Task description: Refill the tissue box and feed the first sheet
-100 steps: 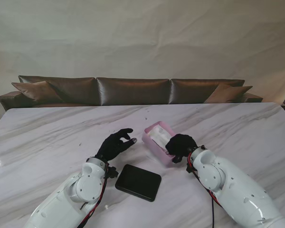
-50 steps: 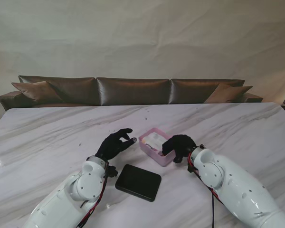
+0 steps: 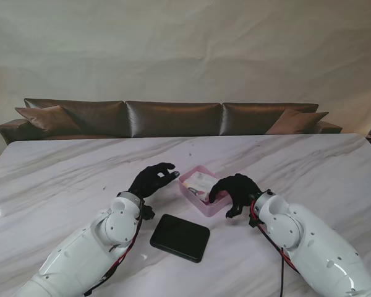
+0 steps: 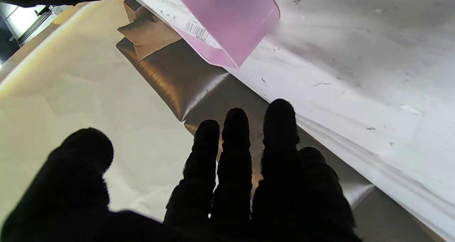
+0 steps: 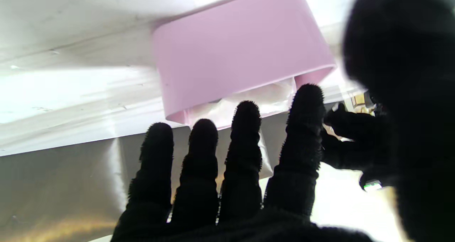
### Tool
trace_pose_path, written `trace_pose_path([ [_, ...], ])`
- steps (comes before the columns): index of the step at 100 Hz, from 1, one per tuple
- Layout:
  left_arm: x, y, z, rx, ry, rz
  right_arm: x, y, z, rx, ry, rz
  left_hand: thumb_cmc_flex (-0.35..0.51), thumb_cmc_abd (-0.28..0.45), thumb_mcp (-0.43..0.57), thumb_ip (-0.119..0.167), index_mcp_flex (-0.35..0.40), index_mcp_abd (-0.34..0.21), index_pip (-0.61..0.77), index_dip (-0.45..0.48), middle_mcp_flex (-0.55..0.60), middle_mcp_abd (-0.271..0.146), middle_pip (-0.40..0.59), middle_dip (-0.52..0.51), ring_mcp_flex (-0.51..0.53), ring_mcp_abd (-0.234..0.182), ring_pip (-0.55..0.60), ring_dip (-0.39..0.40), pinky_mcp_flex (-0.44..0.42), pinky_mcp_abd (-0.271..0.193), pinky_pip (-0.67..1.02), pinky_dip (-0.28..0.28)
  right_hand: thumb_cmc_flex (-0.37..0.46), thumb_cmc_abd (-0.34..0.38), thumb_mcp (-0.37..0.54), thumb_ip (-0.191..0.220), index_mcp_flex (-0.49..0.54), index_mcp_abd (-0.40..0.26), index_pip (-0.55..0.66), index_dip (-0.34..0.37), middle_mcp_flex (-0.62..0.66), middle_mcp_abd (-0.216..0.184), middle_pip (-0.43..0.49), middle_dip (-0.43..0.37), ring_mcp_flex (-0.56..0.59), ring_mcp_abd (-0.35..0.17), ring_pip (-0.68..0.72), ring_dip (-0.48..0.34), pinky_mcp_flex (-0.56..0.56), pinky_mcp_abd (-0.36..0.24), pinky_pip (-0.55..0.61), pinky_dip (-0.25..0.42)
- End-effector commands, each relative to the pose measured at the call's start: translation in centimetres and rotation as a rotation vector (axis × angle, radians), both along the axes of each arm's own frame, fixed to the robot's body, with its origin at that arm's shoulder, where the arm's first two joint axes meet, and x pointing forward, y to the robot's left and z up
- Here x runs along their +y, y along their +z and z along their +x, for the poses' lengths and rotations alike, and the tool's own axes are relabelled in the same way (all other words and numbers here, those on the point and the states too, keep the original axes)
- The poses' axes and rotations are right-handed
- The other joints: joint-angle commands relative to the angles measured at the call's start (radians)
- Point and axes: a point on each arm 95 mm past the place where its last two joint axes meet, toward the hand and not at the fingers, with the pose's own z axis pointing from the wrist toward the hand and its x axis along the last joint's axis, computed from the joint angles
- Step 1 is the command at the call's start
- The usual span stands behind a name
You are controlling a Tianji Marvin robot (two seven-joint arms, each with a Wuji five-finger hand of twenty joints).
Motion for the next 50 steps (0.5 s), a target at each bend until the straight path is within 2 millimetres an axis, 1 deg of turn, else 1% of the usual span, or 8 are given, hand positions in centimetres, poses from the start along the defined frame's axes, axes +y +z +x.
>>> trace_pose_path([
  [1,-0.6,0.3,0.8,0.015,-0.020,-0.021,-0.2,-0.4,-0.7,0.020,-0.022,0.020,0.013,0.040,-0.038,-0.017,0.026,-0.039,-0.025,-0.023,0.019,0.004,0.021,0.004,0.017,0.087,0.023,0.020,0.040,-0.123,2.456,0.000,-0.097,-0.039,0.070,-0.031,-0.061,0.027,-0.027,-0.022,-0.061,0.034,-0.006,-0.029,-0.041,0.005,-0.005,-0.020,-0.008,-0.006,-0.006,-0.009],
  [7,-0.7,0.2,1.4,0.022,-0.026,-0.023,-0.4,-0.4,-1.2,0.012,-0.065,0.051,0.009,0.046,-0.045,-0.020,0.042,-0.044,-0.044,-0.033,0.018,0.003,0.021,0.005,0.016,0.087,0.026,0.023,0.038,-0.119,2.456,-0.003,-0.145,0.084,0.039,-0.017,-0.103,0.068,-0.036,-0.034,-0.074,0.057,0.016,-0.043,-0.028,0.021,0.016,-0.013,0.014,0.001,0.009,0.000],
  [16,-0.9,0.2,2.4,0.030,-0.040,-0.025,-0.6,0.1,-2.0,-0.006,-0.138,0.099,0.006,0.054,-0.048,-0.022,0.070,-0.052,-0.047,-0.036,0.020,0.007,0.023,0.007,0.011,0.089,0.028,0.026,0.034,-0.115,2.455,-0.004,-0.153,0.221,-0.009,0.015,-0.154,0.120,-0.030,-0.042,-0.084,0.076,0.042,-0.046,0.000,0.042,0.047,0.001,0.041,-0.002,0.034,0.016],
  [22,-1.1,0.1,3.0,0.031,-0.050,-0.020,-0.7,0.5,-2.7,-0.027,-0.187,0.123,0.003,0.060,-0.050,-0.024,0.080,-0.055,-0.051,-0.038,0.019,0.005,0.023,0.008,0.009,0.090,0.030,0.028,0.033,-0.113,2.454,-0.004,-0.156,0.260,-0.026,0.027,-0.172,0.145,-0.017,-0.043,-0.075,0.083,0.060,-0.041,0.025,0.051,0.072,0.014,0.064,-0.001,0.061,0.031],
  [28,-1.3,0.0,3.6,0.028,-0.056,-0.022,-0.8,0.9,-3.4,-0.042,-0.240,0.137,0.004,0.063,-0.050,-0.024,0.094,-0.051,-0.051,-0.039,0.029,-0.005,0.025,0.010,0.018,0.090,0.036,0.030,0.035,-0.111,2.458,-0.002,-0.165,0.371,-0.075,0.053,-0.175,0.184,0.004,-0.045,-0.044,0.096,0.082,-0.029,0.075,0.068,0.115,0.047,0.102,0.012,0.109,0.062],
  [32,-1.5,0.0,4.0,0.026,-0.061,-0.026,-0.8,1.1,-3.9,-0.048,-0.272,0.146,0.003,0.063,-0.051,-0.025,0.103,-0.052,-0.051,-0.039,0.035,-0.006,0.027,0.011,0.021,0.093,0.039,0.032,0.037,-0.109,2.461,0.000,-0.166,0.404,-0.091,0.061,-0.171,0.209,0.012,-0.044,-0.026,0.103,0.089,-0.023,0.102,0.080,0.138,0.066,0.121,0.023,0.132,0.078],
  [40,-1.8,-0.1,4.7,0.029,-0.077,-0.024,-0.6,1.2,-4.9,-0.050,-0.340,0.158,0.004,0.067,-0.051,-0.024,0.112,-0.047,-0.053,-0.040,0.040,-0.006,0.028,0.012,0.024,0.094,0.045,0.035,0.040,-0.107,2.465,0.002,-0.160,0.539,-0.167,0.098,-0.128,0.259,0.028,-0.044,0.043,0.126,0.095,-0.011,0.172,0.100,0.163,0.098,0.169,0.040,0.182,0.115],
  [50,-2.3,-0.4,5.4,0.036,-0.090,-0.018,-0.3,0.8,-6.0,-0.033,-0.418,0.177,0.005,0.069,-0.051,-0.023,0.124,-0.041,-0.050,-0.038,0.049,-0.007,0.030,0.014,0.027,0.095,0.052,0.039,0.045,-0.109,2.467,0.003,-0.139,0.663,-0.246,0.140,-0.054,0.302,0.033,-0.045,0.149,0.160,0.094,-0.002,0.266,0.134,0.194,0.125,0.225,0.076,0.241,0.145],
])
